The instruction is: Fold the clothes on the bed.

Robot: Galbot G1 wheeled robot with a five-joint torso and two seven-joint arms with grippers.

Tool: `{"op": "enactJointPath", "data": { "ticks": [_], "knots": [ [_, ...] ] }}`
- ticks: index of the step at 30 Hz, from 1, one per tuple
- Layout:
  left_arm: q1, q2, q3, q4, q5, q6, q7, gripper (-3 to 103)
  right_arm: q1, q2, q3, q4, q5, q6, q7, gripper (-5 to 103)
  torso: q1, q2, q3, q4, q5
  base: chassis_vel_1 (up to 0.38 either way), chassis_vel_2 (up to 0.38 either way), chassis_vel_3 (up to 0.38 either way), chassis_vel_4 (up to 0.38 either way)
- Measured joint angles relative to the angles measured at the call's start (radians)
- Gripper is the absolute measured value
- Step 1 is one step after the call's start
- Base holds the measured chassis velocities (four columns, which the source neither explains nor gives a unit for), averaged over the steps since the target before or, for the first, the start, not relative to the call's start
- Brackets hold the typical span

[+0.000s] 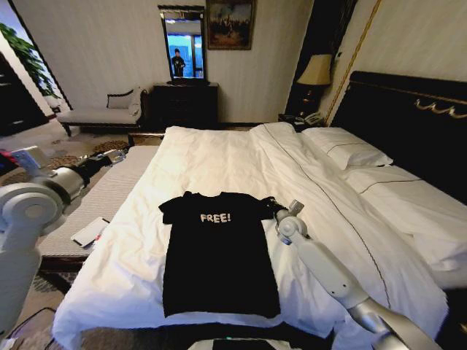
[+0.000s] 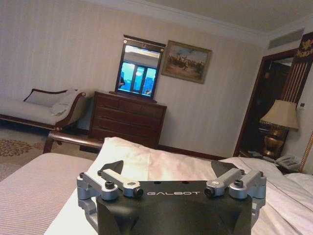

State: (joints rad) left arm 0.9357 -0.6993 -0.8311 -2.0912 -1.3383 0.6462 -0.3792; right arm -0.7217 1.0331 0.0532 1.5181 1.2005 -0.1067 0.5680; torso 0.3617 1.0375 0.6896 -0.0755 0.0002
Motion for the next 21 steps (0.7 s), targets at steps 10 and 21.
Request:
{"op": "enactJointPath", "data": {
  "ticks": [10, 21],
  "knots": [
    [0.012, -0.024, 0.016, 0.008, 0.020, -0.001, 0.001, 100, -0.034, 0.000, 0.012, -0.028, -0.060, -0.001, -0.012, 0, 0.000, 0.000, 0.000, -0.0001, 0.0001, 0.000, 0.000, 0.000, 0.000],
    [0.052, -0.122, 0.077, 0.129, 0.066, -0.001, -0.001, 100, -0.075, -0.019, 0.086, 0.055, -0.160, 0.001, 0.073, 37, 0.000, 0.000, 0.000, -0.0001, -0.0003, 0.000, 0.000, 0.000, 0.000]
  ]
}}
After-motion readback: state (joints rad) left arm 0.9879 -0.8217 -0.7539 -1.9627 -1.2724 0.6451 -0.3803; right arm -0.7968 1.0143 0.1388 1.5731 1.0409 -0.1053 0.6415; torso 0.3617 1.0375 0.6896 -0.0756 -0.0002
